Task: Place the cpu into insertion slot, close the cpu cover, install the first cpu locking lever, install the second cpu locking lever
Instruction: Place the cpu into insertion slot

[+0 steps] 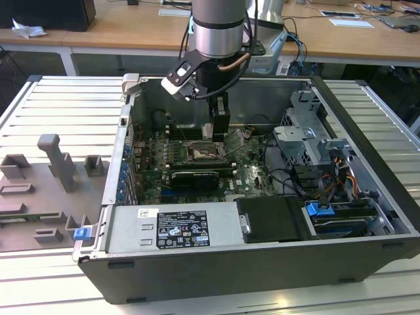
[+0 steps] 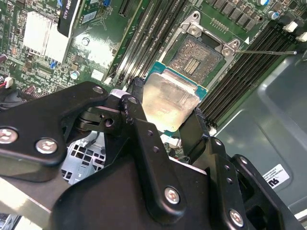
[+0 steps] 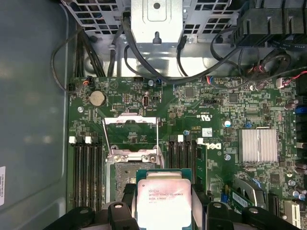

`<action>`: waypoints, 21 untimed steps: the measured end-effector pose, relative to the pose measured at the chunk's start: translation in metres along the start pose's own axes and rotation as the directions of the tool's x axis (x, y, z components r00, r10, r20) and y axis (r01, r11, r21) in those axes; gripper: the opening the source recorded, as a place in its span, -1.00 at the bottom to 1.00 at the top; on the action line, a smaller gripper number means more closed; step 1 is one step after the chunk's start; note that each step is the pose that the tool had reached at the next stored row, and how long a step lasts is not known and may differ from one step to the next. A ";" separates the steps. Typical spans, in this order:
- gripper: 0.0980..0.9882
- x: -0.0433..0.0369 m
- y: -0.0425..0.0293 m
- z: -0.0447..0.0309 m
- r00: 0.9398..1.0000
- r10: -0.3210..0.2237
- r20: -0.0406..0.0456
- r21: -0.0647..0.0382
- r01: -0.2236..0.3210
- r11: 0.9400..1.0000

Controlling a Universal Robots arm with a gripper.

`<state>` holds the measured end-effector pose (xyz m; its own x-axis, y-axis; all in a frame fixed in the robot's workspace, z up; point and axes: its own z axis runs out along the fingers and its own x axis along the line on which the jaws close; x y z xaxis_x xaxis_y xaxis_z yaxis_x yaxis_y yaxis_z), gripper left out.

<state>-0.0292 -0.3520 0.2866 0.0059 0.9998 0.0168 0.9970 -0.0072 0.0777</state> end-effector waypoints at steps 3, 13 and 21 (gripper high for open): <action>0.00 0.0000 -0.0001 0.0006 1.000 0.000 0.000 0.000 0.000 1.000; 0.00 -0.0001 -0.0003 0.0036 1.000 0.000 0.000 0.000 0.000 1.000; 0.00 -0.0001 -0.0005 0.0064 1.000 0.000 0.000 0.000 0.000 1.000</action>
<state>-0.0292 -0.3520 0.2802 0.0062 0.9998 0.0167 0.9969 -0.0075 0.0777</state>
